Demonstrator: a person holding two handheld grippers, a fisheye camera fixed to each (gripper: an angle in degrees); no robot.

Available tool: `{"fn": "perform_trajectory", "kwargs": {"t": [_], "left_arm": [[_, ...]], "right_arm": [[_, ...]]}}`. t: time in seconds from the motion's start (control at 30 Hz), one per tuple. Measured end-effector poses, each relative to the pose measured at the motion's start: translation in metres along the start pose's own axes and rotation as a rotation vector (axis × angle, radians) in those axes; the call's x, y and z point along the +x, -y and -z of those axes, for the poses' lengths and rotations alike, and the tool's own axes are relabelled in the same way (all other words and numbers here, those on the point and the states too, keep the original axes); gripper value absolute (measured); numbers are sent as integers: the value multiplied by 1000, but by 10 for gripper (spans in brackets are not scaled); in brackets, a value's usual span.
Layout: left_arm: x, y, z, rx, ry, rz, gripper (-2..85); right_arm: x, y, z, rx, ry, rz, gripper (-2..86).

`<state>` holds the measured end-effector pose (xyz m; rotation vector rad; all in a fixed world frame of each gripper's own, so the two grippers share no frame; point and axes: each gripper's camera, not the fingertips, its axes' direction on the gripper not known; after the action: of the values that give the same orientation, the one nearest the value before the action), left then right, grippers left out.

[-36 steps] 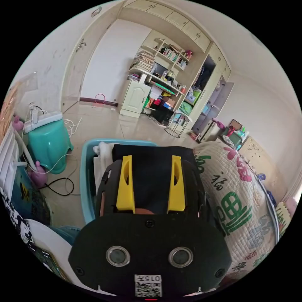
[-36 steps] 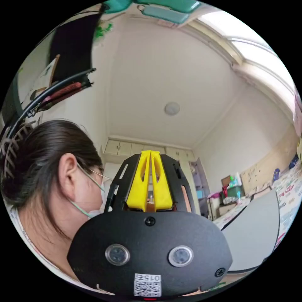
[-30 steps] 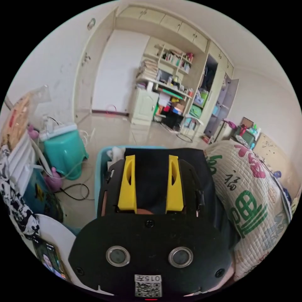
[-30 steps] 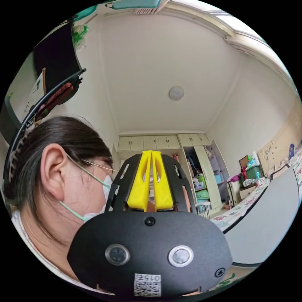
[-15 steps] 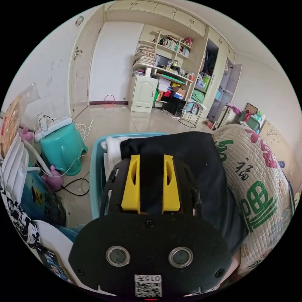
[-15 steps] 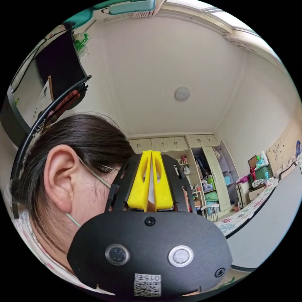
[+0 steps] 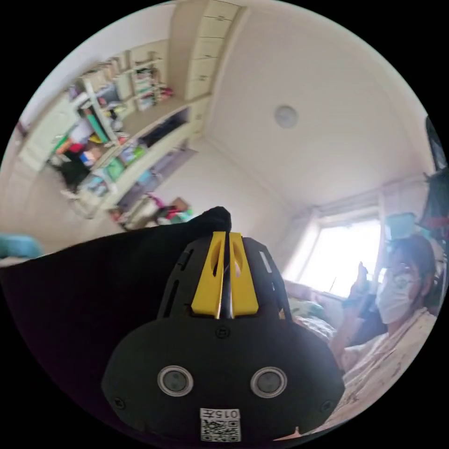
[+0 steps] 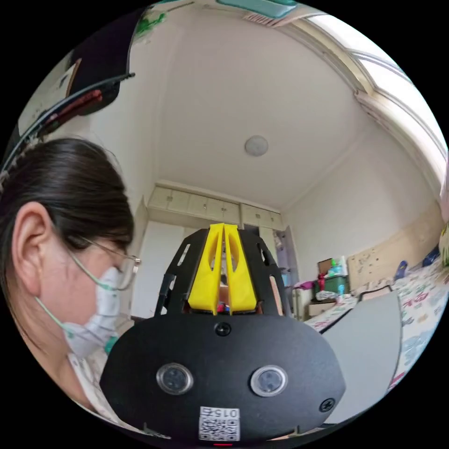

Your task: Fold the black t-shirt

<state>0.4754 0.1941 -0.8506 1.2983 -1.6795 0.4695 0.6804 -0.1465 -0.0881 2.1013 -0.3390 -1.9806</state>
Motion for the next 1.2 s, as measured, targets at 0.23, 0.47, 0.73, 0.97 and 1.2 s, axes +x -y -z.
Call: {"fn": "perform_trajectory", "kwargs": {"t": [0.23, 0.47, 0.73, 0.97, 1.2], "left_arm": [[129, 53, -178, -267, -784, -61, 1], [185, -85, -345, -917, -1012, 71, 17], [117, -87, -347, -947, -1064, 333, 96], [80, -57, -330, -832, -1135, 476, 91], [89, -52, -324, -822, -1127, 455, 98]], "right_arm": [[103, 5, -81, -184, -187, -10, 32], [209, -50, -156, -481, -393, -73, 68], [309, -158, -246, -853, -604, -29, 82], [379, -256, -277, -1202, -550, -136, 125], [405, -324, -297, -1387, -496, -248, 128]]}}
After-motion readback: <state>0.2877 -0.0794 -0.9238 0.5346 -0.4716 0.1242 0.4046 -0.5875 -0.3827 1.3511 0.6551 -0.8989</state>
